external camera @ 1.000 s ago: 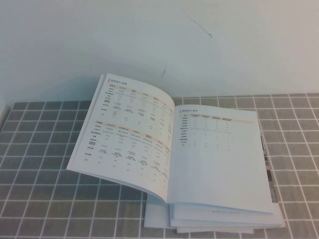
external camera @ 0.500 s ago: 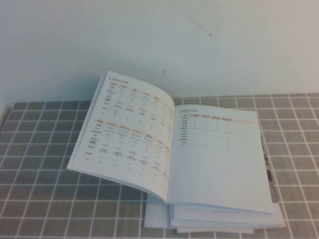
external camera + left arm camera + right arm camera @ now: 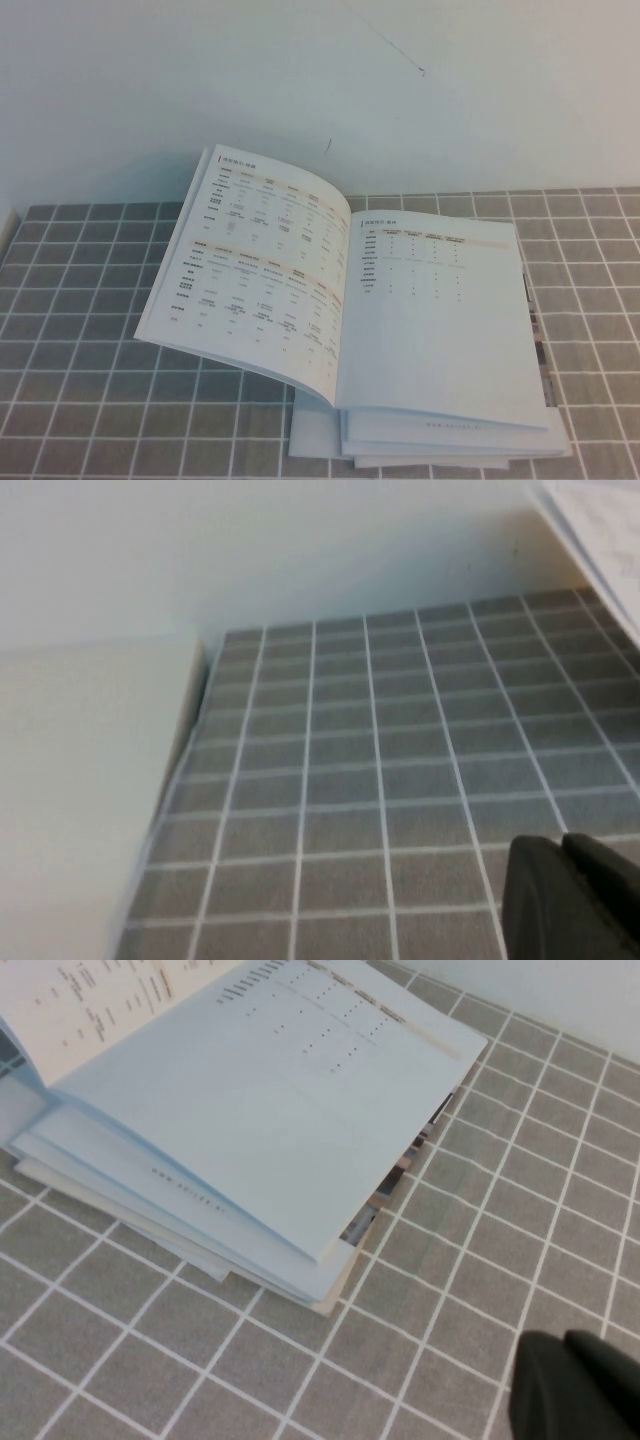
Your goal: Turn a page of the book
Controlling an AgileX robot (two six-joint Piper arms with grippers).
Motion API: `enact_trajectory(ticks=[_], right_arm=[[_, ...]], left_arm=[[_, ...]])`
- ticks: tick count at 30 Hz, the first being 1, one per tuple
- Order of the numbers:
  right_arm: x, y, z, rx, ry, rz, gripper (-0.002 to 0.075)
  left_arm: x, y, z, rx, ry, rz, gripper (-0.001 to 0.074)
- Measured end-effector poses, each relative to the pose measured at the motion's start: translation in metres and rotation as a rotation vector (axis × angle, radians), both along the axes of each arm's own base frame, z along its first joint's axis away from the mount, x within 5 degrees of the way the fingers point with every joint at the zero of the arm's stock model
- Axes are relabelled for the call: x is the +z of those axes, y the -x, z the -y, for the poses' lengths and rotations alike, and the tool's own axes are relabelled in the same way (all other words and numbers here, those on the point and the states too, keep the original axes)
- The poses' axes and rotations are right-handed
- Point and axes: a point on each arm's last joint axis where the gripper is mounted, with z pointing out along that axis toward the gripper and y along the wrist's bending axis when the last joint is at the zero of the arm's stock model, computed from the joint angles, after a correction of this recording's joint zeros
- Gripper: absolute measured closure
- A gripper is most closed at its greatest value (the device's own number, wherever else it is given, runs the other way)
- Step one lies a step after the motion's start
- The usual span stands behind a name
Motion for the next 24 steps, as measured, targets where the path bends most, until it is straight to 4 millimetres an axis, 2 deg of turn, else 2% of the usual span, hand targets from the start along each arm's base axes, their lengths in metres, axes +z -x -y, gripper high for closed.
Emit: enact_trajectory(ticks=[2, 4, 17, 24], right_arm=[[-0.0001, 0.0001, 0.0000, 0.000, 0.001, -0.002, 0.0728], [-0.0001, 0.0001, 0.0000, 0.000, 0.001, -0.002, 0.0728], [-0.0001, 0.0001, -0.0001, 0.000, -0.001, -0.002, 0.0728], [-0.0001, 0.0001, -0.0001, 0.001, -0.002, -0.003, 0.0728]], left_arm=[[-0.0117, -0.0008, 0.0001, 0.008, 0.028, -0.037, 0.0739], [-0.0129, -0.0005, 0.0001, 0.012, 0.038, -0.049, 0.0739], [-0.0135, 0.0000, -0.0001, 0.016, 0.044, -0.059, 0.0739], [-0.0140, 0.0004, 0.0050, -0.039, 0.029, -0.072, 0.0739]])
